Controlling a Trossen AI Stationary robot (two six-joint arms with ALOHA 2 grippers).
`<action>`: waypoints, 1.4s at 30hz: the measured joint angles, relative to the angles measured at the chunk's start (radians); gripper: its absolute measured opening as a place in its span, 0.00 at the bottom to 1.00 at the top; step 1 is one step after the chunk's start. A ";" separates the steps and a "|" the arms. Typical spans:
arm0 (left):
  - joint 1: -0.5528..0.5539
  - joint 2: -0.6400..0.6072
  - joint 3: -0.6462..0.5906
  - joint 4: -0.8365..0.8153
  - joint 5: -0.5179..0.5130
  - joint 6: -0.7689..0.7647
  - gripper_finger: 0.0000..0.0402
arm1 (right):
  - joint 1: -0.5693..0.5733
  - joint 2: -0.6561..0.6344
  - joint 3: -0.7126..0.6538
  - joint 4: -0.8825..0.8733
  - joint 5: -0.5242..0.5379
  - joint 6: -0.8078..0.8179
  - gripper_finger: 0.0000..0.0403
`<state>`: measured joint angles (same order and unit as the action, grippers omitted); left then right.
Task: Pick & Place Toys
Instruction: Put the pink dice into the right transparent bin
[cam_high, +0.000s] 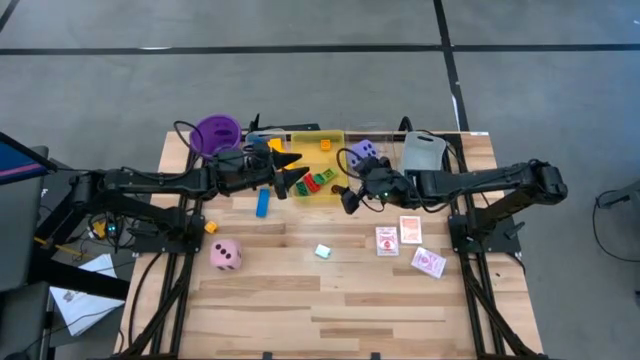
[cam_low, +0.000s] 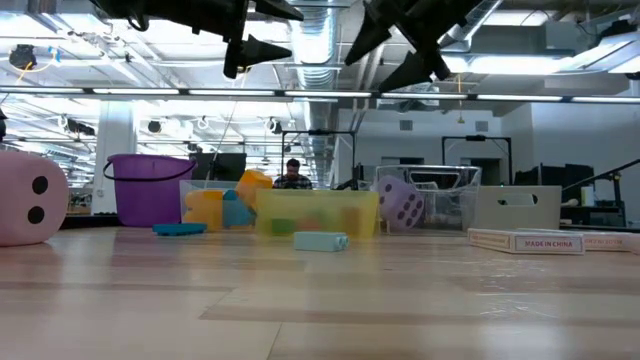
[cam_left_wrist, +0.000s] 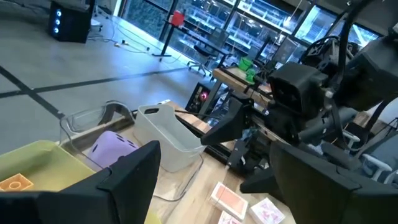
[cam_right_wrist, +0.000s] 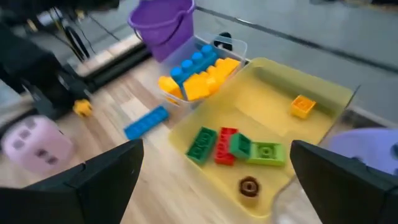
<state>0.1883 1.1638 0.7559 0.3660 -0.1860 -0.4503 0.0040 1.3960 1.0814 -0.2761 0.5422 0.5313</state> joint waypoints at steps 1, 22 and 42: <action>0.000 0.000 0.000 0.000 0.000 0.000 0.74 | 0.004 0.000 0.000 0.008 0.000 0.029 0.99; 0.000 0.000 0.000 0.046 0.005 -0.187 0.74 | 0.157 0.000 0.000 0.053 -0.233 0.308 0.99; -0.276 0.005 0.000 -0.302 0.156 -0.286 0.74 | 0.288 0.000 0.000 0.090 -0.462 -0.147 0.99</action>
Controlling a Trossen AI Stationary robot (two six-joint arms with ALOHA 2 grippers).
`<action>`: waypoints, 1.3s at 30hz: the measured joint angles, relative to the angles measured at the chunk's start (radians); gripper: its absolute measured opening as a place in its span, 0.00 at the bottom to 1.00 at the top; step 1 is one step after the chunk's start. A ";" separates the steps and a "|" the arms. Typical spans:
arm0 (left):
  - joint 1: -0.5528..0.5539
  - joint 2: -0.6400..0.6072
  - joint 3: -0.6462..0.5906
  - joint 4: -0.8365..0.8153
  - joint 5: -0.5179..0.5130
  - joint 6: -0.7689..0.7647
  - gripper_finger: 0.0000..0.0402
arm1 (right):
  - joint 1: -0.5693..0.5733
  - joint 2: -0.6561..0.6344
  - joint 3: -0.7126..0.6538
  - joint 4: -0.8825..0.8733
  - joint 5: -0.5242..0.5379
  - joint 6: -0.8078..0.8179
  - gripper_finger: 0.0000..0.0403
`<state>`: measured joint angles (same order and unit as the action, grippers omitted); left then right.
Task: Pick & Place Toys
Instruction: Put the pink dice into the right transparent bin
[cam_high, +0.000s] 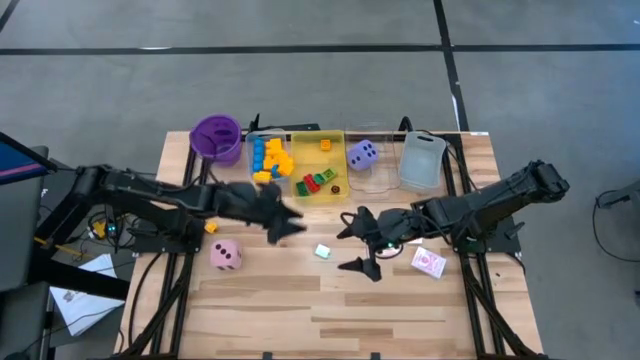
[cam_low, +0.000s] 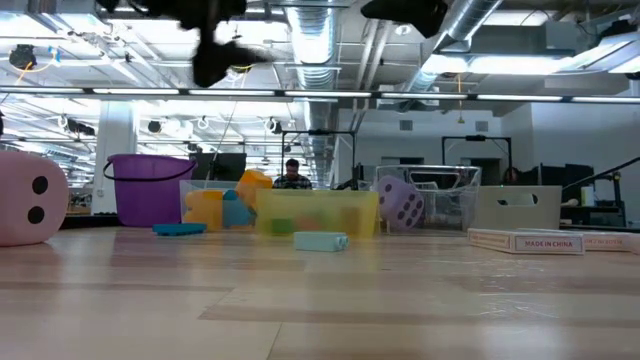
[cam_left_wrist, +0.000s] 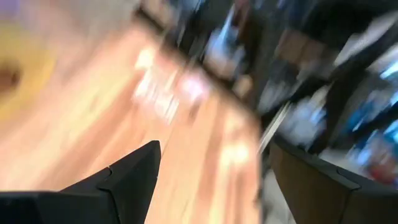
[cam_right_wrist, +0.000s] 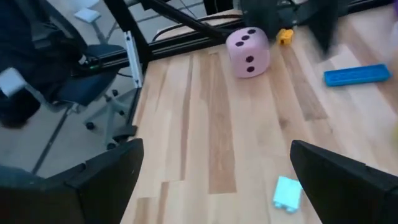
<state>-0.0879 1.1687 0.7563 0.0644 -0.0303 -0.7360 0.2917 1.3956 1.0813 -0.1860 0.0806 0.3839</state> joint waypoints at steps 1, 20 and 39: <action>-0.017 0.000 0.000 -0.074 0.000 0.003 0.74 | -0.006 0.000 0.000 0.000 -0.002 -0.013 0.99; -0.097 -0.058 0.001 -1.094 0.128 -0.051 0.74 | -0.138 0.000 0.000 0.000 0.058 0.092 0.99; -0.097 -0.058 0.001 -1.274 0.231 -0.092 0.74 | -0.161 0.000 0.000 0.000 0.055 0.140 0.99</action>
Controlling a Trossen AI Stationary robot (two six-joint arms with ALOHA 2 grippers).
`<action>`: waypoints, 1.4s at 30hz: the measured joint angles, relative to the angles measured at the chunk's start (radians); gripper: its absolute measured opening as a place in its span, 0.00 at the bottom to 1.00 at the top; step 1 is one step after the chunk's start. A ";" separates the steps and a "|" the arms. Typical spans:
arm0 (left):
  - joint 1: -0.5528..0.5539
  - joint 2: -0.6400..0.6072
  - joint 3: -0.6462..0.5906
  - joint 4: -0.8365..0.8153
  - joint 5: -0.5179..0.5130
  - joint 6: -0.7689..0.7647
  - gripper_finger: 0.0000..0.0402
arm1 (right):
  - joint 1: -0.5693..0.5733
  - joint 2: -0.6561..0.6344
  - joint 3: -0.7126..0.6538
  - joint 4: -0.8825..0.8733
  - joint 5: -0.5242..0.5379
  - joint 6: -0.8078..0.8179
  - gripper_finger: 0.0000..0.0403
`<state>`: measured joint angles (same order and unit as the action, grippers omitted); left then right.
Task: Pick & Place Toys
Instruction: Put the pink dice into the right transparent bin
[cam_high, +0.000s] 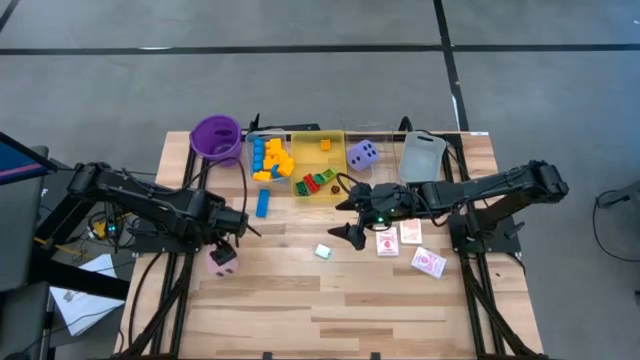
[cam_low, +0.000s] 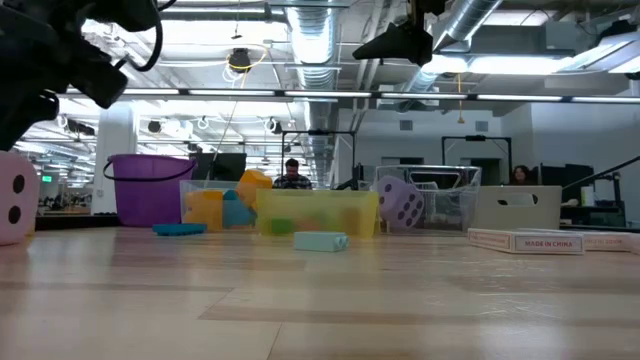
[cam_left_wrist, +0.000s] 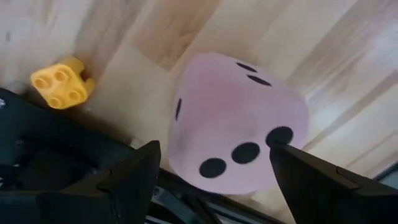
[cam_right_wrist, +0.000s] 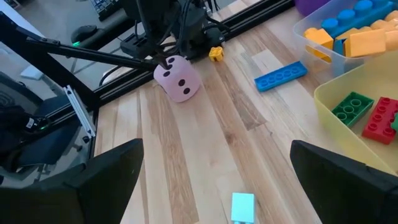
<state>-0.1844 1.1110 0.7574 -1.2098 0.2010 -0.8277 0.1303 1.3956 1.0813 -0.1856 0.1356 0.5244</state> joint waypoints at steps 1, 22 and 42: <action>0.000 0.000 0.000 0.000 0.010 -0.001 0.74 | 0.000 0.000 0.000 0.000 0.000 0.000 0.99; -0.040 0.000 0.000 -0.037 0.076 0.010 0.74 | 0.000 0.000 0.000 -0.007 -0.005 0.000 0.99; -0.145 0.013 -0.001 0.469 -0.090 -0.019 0.74 | 0.000 0.000 0.000 -0.031 -0.004 0.037 0.99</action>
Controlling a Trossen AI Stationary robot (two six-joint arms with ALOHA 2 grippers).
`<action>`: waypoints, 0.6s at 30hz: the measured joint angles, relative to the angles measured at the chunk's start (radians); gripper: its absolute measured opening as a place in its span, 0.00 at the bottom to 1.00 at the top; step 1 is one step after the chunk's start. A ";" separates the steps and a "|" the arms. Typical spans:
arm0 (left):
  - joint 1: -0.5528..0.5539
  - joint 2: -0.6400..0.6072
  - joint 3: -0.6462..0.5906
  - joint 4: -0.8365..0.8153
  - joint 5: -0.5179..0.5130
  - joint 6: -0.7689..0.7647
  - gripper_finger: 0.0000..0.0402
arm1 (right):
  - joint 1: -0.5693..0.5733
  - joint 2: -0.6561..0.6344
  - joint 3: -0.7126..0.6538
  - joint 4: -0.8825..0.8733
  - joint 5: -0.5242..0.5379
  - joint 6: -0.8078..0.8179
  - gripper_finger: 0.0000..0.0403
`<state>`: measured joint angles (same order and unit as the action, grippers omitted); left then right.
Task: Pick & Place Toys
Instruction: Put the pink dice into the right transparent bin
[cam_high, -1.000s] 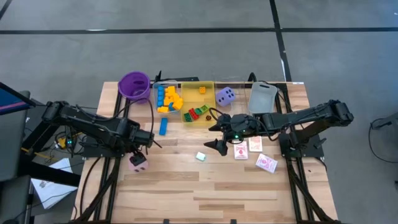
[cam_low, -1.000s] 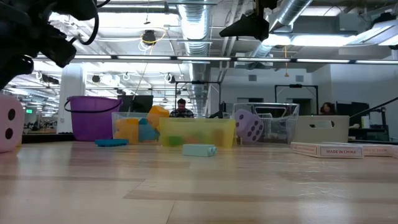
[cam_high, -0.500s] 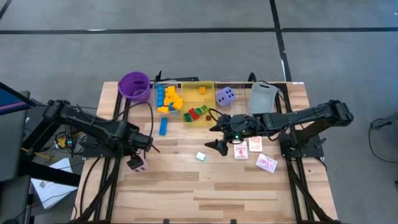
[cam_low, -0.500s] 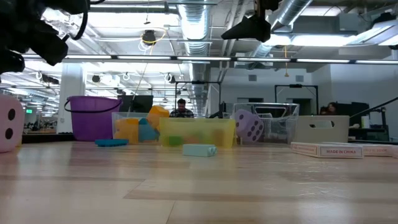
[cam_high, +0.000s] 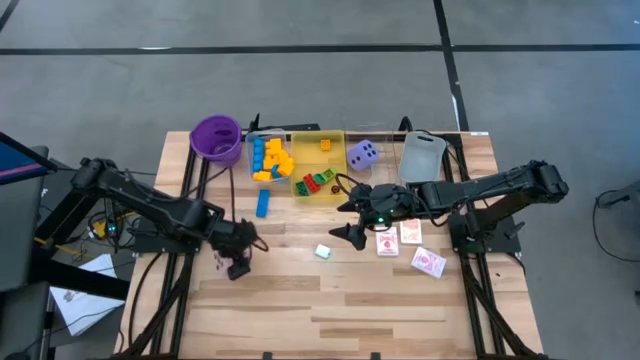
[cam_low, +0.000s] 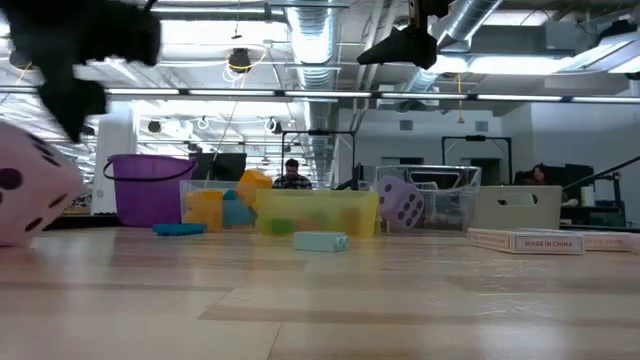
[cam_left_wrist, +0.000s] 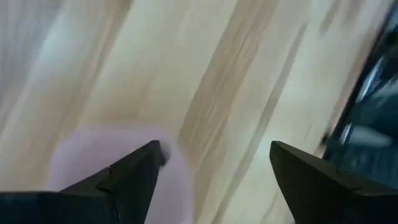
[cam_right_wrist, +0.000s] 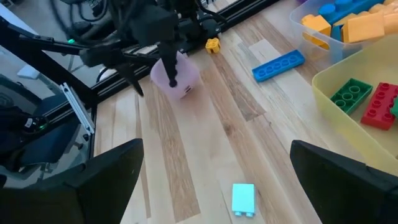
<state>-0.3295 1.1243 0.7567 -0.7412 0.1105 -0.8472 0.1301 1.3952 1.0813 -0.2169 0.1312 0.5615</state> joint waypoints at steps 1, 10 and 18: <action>0.000 0.004 0.000 0.051 -0.037 0.011 0.74 | 0.000 0.000 0.000 0.000 0.000 0.000 0.99; 0.003 0.031 0.000 0.409 -0.272 0.108 0.74 | 0.000 0.000 0.000 -0.010 -0.002 0.003 0.99; 0.003 -0.008 -0.001 0.440 -0.253 0.109 0.74 | 0.000 0.000 0.000 -0.014 -0.003 0.015 0.99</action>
<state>-0.3264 1.1167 0.7559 -0.3017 -0.1421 -0.7380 0.1303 1.3952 1.0809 -0.2311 0.1284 0.5766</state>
